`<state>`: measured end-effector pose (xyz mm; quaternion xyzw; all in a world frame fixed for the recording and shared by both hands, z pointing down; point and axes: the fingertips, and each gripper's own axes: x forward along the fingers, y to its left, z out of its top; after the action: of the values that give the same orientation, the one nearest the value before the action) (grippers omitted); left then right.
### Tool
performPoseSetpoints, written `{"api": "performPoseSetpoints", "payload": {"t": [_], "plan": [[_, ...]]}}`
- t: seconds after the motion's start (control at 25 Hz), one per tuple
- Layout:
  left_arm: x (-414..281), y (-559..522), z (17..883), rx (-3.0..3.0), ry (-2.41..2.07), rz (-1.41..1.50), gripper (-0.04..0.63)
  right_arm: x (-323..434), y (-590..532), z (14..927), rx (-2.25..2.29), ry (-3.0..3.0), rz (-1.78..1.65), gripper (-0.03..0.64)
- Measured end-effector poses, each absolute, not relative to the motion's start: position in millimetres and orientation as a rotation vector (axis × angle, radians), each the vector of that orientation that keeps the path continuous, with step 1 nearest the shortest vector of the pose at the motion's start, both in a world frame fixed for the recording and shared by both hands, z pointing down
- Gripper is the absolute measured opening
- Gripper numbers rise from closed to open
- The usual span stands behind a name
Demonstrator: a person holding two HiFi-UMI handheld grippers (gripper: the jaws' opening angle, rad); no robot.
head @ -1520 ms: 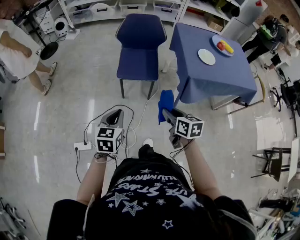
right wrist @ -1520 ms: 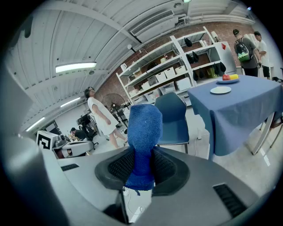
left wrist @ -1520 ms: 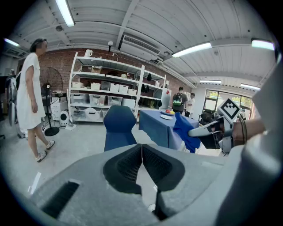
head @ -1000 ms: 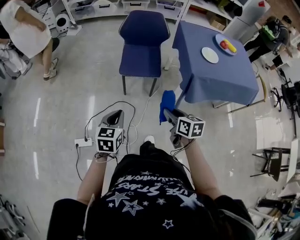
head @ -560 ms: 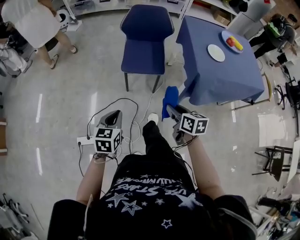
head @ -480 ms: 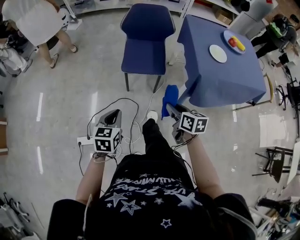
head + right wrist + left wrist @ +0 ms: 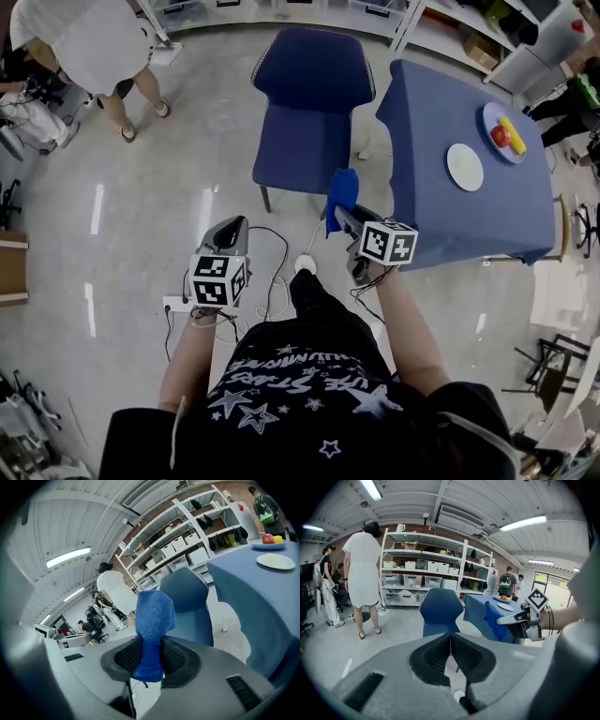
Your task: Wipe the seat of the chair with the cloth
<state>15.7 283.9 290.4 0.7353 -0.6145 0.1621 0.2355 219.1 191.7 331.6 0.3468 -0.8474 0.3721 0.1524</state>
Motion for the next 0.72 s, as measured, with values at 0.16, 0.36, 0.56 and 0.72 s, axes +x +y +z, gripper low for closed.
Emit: {"api": "performPoseSetpoints", "payload": {"t": [0.16,0.36,0.56,0.72], "plan": [[3.8,233.7,288.3,1.973,-1.729,0.451,0.02,201.9,136.9,331.2,0.919,-2.452,1.059,0.109],[-20.2,202.5,286.2,1.926,-1.787,0.445,0.02,184.4,104.2,347.7,0.866,-2.439,1.11,0.109],[-57.4,186.5,283.0,1.872,-1.825,0.422,0.02,159.5,91.9,361.1,0.843,-2.397,1.139,0.109],[-87.7,159.3,295.1,1.891,-1.781,0.463,0.021,133.1,74.2,363.9,0.862,-2.382,1.127,0.109]]}}
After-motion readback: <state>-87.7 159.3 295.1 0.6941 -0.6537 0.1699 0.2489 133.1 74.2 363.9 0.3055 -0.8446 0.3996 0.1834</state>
